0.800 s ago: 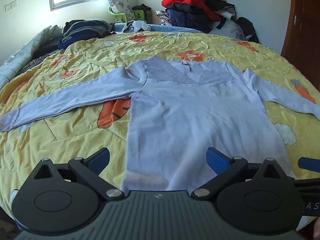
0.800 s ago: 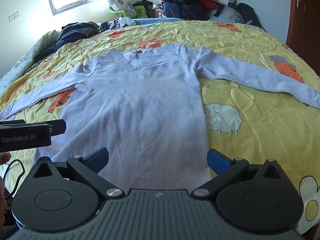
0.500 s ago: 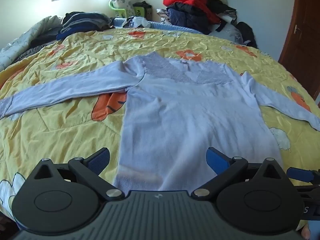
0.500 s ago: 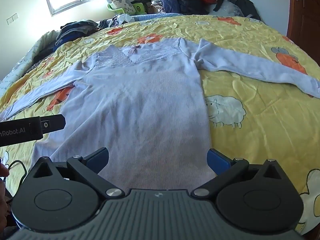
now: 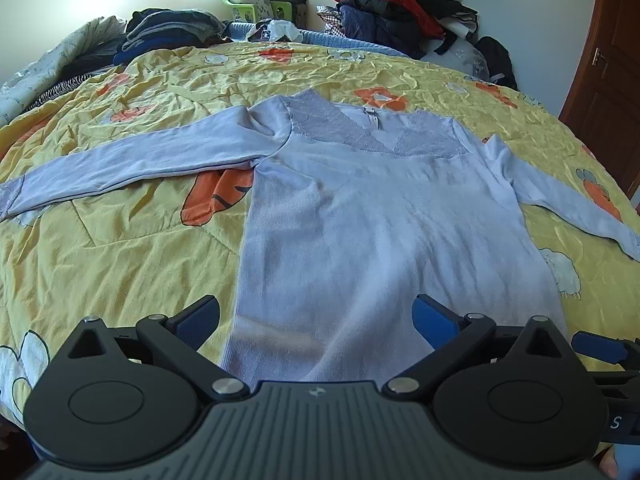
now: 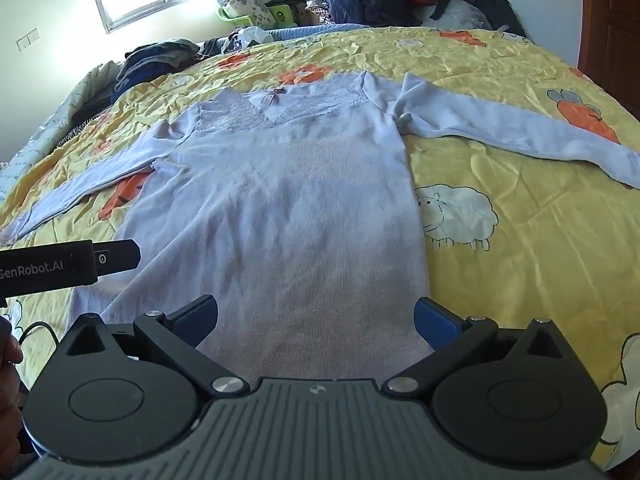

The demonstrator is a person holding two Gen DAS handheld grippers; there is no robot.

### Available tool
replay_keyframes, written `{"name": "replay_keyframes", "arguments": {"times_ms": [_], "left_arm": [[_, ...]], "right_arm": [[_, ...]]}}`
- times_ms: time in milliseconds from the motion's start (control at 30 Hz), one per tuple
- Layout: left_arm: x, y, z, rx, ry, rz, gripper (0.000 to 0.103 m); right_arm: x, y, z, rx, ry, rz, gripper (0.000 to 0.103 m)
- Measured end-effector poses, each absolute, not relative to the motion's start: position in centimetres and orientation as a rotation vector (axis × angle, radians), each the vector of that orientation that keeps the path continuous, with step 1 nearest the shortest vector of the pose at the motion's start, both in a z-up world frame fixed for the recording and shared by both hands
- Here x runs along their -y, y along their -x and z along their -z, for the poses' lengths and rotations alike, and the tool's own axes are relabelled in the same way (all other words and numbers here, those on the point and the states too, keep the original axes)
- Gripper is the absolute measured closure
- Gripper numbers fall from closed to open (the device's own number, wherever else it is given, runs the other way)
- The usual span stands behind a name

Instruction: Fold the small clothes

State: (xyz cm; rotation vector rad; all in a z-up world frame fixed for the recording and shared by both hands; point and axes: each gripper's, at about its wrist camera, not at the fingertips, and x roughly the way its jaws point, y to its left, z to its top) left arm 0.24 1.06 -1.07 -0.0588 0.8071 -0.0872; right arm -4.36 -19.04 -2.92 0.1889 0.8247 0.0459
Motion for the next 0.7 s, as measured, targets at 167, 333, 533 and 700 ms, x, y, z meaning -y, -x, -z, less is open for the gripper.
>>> {"name": "replay_keyframes", "arguments": {"times_ms": [167, 333, 533, 700], "left_arm": [[-0.9, 0.1, 0.8, -0.788, 0.048, 0.080, 0.000], [-0.5, 0.2, 0.8, -0.775, 0.019, 0.077, 0.000], [0.0, 0.6, 0.6, -0.736, -0.029, 0.062, 0.000], [0.2, 0.6, 0.6, -0.725, -0.040, 0.061, 0.000]], "right_arm": [[19.1, 4.5, 2.7, -0.809, -0.187, -0.047, 0.000], [18.7, 4.8, 2.3, -0.768, -0.151, -0.040, 0.000], [18.7, 5.1, 2.0, -0.722, -0.142, -0.031, 0.000], [18.7, 5.0, 1.9, -0.716, -0.137, -0.030, 0.000]]}}
